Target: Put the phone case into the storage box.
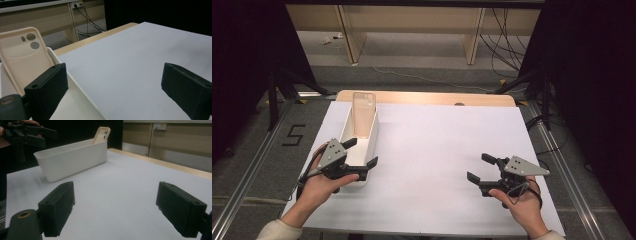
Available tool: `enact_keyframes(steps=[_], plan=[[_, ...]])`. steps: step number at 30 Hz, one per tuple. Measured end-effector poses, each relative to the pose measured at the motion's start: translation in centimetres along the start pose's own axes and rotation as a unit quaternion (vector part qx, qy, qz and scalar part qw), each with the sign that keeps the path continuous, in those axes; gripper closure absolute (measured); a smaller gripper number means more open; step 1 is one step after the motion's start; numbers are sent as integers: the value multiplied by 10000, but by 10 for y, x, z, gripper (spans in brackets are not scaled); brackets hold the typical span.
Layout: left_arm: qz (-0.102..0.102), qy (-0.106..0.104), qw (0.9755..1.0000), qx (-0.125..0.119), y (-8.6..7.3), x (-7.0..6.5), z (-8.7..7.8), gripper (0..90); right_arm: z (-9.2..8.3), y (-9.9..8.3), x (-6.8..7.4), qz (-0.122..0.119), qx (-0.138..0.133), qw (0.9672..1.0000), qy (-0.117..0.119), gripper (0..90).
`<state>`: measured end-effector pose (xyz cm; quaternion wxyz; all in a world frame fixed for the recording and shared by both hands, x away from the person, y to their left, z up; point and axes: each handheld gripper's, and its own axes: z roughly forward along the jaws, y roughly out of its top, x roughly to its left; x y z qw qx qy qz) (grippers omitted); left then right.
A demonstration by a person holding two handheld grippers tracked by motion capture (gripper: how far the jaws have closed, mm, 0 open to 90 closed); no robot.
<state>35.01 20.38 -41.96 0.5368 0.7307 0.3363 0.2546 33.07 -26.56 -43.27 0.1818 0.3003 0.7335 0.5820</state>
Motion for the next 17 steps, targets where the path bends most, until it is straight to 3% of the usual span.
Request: enact_keyframes(steps=[17], plan=[[-39, 33, 10000, -60, -1, 0, -2, 72, 0, -1, 0, 71, 27, 9999, 84, 166]])
